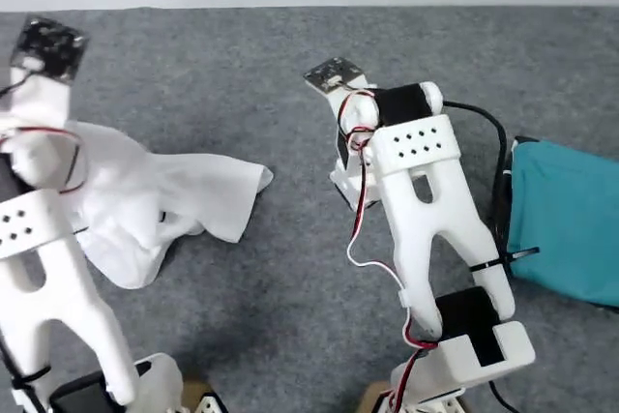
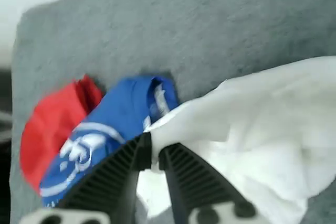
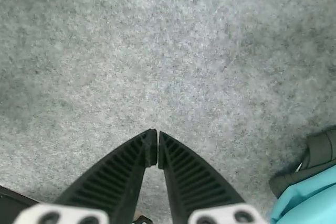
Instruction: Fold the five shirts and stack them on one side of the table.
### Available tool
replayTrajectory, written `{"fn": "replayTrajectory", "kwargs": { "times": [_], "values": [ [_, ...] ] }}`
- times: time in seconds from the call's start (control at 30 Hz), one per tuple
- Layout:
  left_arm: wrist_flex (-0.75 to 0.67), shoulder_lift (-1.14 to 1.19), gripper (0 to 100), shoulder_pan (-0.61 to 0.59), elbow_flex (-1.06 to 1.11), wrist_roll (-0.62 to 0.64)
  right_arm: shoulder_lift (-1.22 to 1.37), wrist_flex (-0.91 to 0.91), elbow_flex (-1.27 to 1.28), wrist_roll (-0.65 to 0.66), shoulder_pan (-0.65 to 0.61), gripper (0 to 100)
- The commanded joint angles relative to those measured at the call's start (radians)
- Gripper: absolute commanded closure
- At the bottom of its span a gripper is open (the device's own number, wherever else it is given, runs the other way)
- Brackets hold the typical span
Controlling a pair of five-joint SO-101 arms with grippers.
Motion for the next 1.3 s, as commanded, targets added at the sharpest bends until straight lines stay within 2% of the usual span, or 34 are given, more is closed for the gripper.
{"fn": "replayTrajectory", "kwargs": {
  "times": [0.0, 0.1, 0.2, 0.37, 0.5, 0.57, 0.77, 1.0, 1.13, 1.27],
  "values": [
    [-0.029, -0.023, 100, 0.129, -0.137, -0.008, -0.061, 0.041, -0.011, -0.005, 0.102, 98.8],
    [-0.080, -0.029, 100, 0.279, -0.229, 0.012, -0.062, 0.042, -0.011, -0.005, 0.220, 98.8],
    [-0.172, -0.029, 100, 0.434, -0.349, 0.100, -0.062, 0.042, -0.009, -0.005, 0.318, 98.8],
    [-0.328, -0.021, 100, 0.672, -0.467, 0.123, -0.064, 0.042, -0.006, -0.005, 0.400, 98.8],
    [-0.361, 0.023, 100, 0.720, -0.444, 0.123, -0.064, 0.042, -0.006, -0.005, 0.398, 98.8],
    [-0.336, 0.078, 100, 0.661, -0.424, 0.127, -0.064, 0.042, -0.006, -0.005, 0.397, 98.8],
    [-0.264, 0.333, 100, 0.367, -0.320, 0.129, -0.061, 0.041, -0.006, -0.005, 0.369, 98.8],
    [-0.153, 0.575, 100, 0.029, -0.283, 0.121, -0.051, 0.038, -0.006, -0.003, 0.249, 98.8],
    [-0.046, 0.601, 100, -0.061, -0.282, 0.008, -0.051, -0.005, -0.006, -0.005, 0.174, 98.3],
    [0.052, 0.600, 99, -0.077, -0.286, -0.092, -0.050, -0.087, -0.006, -0.011, 0.116, 95.8]
  ]
}}
